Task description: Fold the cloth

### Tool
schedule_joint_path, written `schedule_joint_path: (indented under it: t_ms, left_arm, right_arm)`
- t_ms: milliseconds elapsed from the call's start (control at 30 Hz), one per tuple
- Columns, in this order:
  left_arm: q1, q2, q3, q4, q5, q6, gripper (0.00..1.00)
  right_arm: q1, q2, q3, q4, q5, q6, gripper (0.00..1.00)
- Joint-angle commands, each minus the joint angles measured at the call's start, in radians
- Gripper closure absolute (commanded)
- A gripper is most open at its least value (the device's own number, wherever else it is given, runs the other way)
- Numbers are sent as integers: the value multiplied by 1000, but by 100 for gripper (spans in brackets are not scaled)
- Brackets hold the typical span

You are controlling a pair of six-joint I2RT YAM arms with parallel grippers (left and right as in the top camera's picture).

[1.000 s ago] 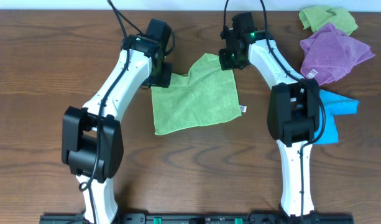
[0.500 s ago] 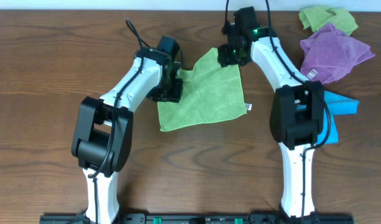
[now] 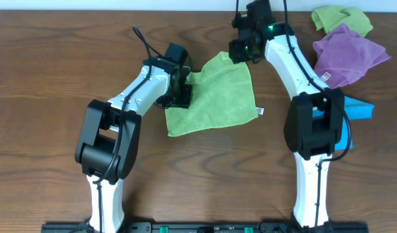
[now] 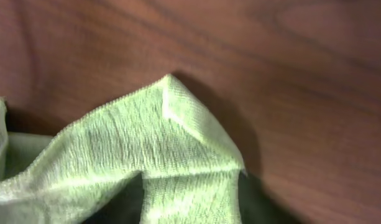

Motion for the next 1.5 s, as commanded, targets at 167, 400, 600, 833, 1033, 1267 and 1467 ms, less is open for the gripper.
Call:
schedule_joint_path:
  t_ms: [167, 400, 600, 833, 1033, 1267, 1467]
  left_arm:
    - [36, 14, 0, 45, -4, -20, 60]
    - [59, 14, 19, 95, -7, -19, 61]
    - [59, 15, 35, 168, -11, 8, 61]
    - [60, 15, 35, 262, -28, 30, 61]
    - [60, 24, 35, 300, -61, 31, 61]
    - [60, 28, 35, 315, -72, 61, 61]
    - [60, 57, 35, 347, -84, 58, 94]
  right_arm:
    - [22, -76, 19, -135, -4, -34, 99]
    - [31, -174, 18, -231, 75, -64, 99]
    - [33, -175, -28, -283, 101, -79, 98]
    - [53, -175, -124, -292, 56, -79, 98]
    - [97, -175, -129, -322, 45, -126, 99]
    - [105, -175, -130, -328, 45, -143, 98]
    - [104, -175, -135, -328, 46, -143, 98]
